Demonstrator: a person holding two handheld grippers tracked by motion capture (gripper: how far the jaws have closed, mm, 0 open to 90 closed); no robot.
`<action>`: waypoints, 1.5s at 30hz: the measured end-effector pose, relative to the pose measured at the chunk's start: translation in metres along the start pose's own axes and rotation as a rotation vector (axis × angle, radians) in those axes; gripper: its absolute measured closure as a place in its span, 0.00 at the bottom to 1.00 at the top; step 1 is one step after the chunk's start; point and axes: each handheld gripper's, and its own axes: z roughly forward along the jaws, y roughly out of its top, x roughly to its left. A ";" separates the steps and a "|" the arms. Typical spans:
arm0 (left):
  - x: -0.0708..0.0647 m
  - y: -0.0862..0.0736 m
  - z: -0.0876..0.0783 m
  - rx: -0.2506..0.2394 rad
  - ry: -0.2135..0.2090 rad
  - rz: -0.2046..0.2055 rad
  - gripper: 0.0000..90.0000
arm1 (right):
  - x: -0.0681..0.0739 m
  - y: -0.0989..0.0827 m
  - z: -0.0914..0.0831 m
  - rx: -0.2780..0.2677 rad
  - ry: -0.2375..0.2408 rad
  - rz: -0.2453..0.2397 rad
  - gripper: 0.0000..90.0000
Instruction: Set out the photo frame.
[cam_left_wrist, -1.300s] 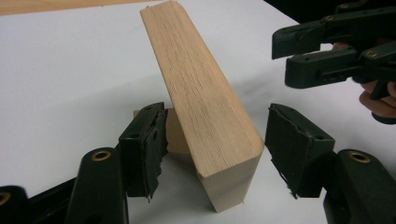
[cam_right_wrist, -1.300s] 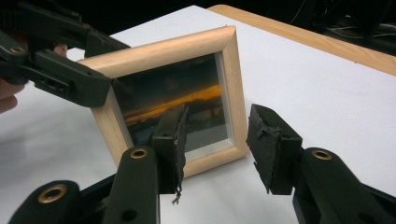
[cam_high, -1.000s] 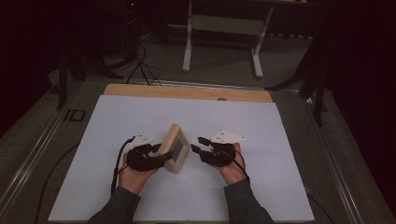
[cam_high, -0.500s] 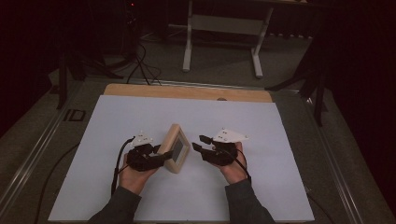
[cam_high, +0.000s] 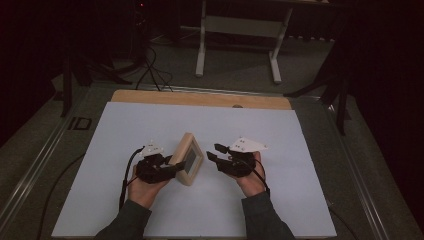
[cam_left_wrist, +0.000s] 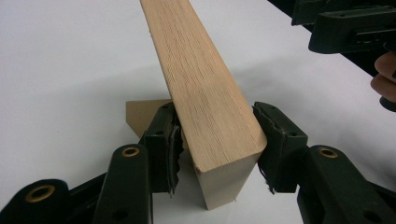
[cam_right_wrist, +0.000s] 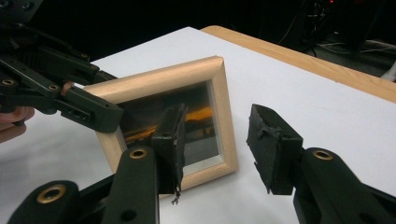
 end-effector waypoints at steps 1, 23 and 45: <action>0.000 0.000 0.000 0.000 -0.001 0.000 0.60 | 0.000 0.000 0.000 -0.002 0.000 0.000 0.62; -0.006 0.000 0.002 0.005 -0.021 0.024 0.65 | -0.002 0.003 -0.005 -0.027 -0.016 0.004 0.61; -0.022 -0.003 0.006 -0.010 -0.001 0.128 0.66 | -0.004 0.005 -0.010 -0.055 -0.047 0.023 0.61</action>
